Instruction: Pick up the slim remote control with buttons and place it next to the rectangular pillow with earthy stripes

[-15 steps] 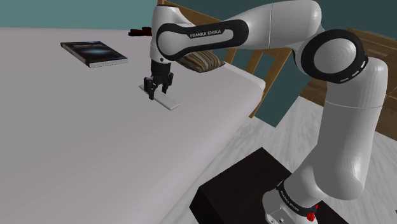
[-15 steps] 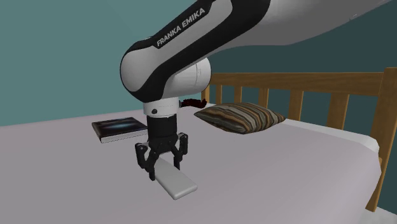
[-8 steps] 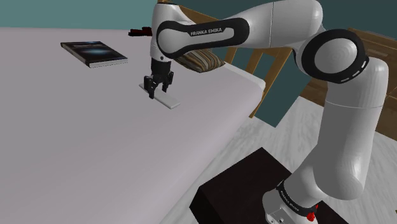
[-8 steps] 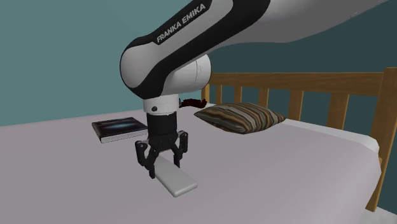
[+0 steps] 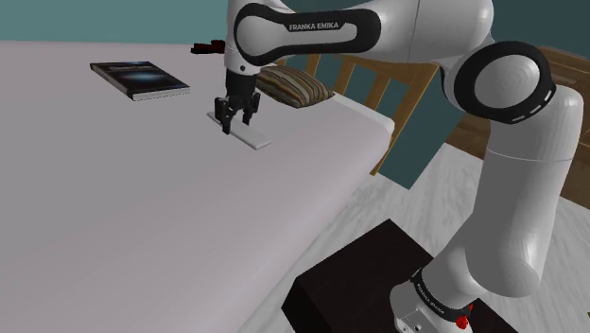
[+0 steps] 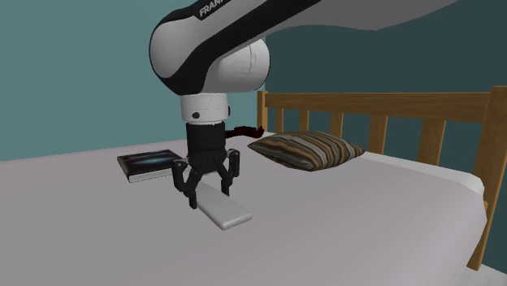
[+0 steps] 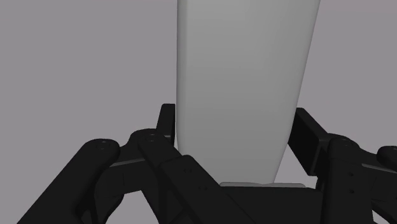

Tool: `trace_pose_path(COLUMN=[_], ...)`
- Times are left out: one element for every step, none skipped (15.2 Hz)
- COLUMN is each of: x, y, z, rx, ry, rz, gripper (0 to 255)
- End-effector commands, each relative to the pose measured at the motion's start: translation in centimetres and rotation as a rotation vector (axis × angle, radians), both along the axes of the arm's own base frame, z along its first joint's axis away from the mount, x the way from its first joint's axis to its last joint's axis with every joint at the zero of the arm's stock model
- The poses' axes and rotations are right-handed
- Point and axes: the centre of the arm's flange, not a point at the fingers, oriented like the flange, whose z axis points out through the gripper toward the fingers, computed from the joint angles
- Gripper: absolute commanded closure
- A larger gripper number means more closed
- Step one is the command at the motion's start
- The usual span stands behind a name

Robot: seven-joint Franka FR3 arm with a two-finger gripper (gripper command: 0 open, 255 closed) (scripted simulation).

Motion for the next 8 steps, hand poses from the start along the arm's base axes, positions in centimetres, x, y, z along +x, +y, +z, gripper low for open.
trace_pose_path(x=[-0.1, -0.1, -0.1, -0.1, -0.1, -0.1, -0.1, -0.1], y=[0.0, 0.0, 0.0, 0.0, 0.0, 0.0, 0.0, 0.0], z=[1.0, 1.5, 2.0, 2.6, 3.1, 3.6, 4.1, 4.7], rx=[0.000, 0.000, 0.000, 0.000, 0.000, 0.000, 0.000, 0.000], ry=[0.000, 0.000, 0.000, 0.000, 0.000, 0.000, 0.000, 0.000], rz=[0.000, 0.000, 0.000, 0.000, 0.000, 0.000, 0.000, 0.000], gripper=[255, 255, 255, 255, 255, 255, 255, 255])
